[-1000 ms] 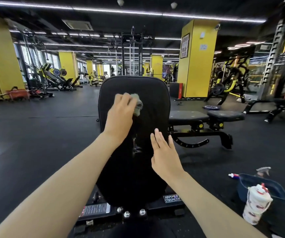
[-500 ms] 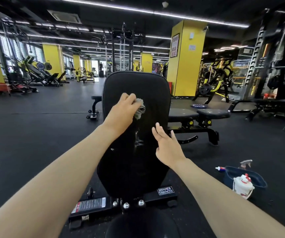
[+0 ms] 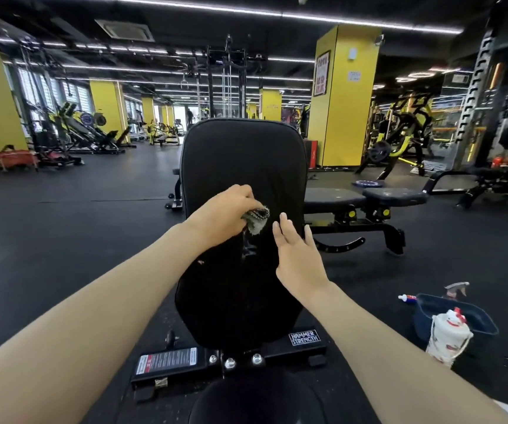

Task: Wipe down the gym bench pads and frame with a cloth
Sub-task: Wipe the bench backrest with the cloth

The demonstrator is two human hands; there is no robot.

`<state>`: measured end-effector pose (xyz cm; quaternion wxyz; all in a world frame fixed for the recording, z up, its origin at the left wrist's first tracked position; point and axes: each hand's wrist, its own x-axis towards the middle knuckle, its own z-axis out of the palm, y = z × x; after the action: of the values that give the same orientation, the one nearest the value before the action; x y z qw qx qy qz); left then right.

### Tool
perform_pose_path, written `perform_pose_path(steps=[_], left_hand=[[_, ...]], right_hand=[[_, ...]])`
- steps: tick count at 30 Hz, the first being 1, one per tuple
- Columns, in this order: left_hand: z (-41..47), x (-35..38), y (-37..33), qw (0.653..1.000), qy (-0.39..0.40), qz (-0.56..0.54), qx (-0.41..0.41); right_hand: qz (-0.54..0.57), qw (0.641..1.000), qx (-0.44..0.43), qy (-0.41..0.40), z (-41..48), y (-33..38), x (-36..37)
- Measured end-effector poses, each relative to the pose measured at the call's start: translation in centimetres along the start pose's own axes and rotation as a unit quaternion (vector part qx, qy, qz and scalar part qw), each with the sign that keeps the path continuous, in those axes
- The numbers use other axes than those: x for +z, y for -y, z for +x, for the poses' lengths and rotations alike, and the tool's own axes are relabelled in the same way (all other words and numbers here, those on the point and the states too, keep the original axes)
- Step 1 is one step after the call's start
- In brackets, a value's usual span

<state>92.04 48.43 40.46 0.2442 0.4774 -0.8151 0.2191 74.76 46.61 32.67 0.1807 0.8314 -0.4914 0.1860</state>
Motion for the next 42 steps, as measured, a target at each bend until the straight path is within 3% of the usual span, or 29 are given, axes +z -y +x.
perform_pose_path(steps=[4, 6, 10, 14, 17, 19, 21, 25, 28, 31, 35, 39, 42], left_hand=[[2.1, -2.1, -0.4, 0.976, -0.202, -0.013, -0.077], [3.3, -1.6, -0.8, 0.967, -0.237, 0.024, -0.085], [3.3, 2.9, -1.3, 0.981, -0.185, 0.055, -0.010], [2.1, 4.9, -2.6, 0.994, -0.083, 0.039, 0.052], [3.3, 2.4, -2.5, 0.988, -0.144, 0.034, 0.045], [4.7, 0.4, -2.4, 0.971, -0.235, 0.046, -0.009], [5.7, -0.4, -2.2, 0.958, -0.273, 0.056, -0.072], [4.7, 2.7, -2.7, 0.978, -0.178, 0.102, -0.029], [2.8, 5.2, -3.5, 0.990, -0.100, 0.088, 0.037], [3.4, 4.2, -3.6, 0.988, -0.124, 0.070, 0.060], [6.7, 2.3, -4.0, 0.974, -0.209, 0.083, -0.001], [7.0, 3.7, -4.0, 0.978, -0.185, 0.098, -0.018], [4.2, 6.1, -4.5, 0.981, -0.158, 0.106, 0.027]], right_hand=[[0.033, 0.999, 0.006, -0.020, -0.1, 0.7, 0.3], [0.050, 0.999, 0.005, -0.021, -0.5, 0.5, 0.8], [0.045, 0.999, -0.019, -0.023, -0.4, -0.2, 1.1], [0.050, 0.997, -0.033, -0.045, -0.5, -0.6, 1.1], [0.052, 0.997, -0.053, -0.035, -0.3, -1.0, 0.8], [0.044, 0.997, -0.062, -0.030, -0.3, -1.3, 0.6], [0.048, 0.997, -0.063, -0.009, -0.5, -1.7, 0.5], [0.045, 0.997, -0.052, -0.037, -0.8, -1.7, 0.8], [0.074, 0.994, 0.018, -0.083, -1.7, -0.8, 1.0], [0.079, 0.992, 0.039, -0.085, -2.7, -0.6, 2.1], [0.100, 0.995, -0.011, -0.008, -3.1, -1.3, 2.4], [0.120, 0.991, -0.046, 0.029, -3.4, -2.2, 3.1], [0.117, 0.991, -0.066, 0.026, -3.5, -2.9, 3.3]])
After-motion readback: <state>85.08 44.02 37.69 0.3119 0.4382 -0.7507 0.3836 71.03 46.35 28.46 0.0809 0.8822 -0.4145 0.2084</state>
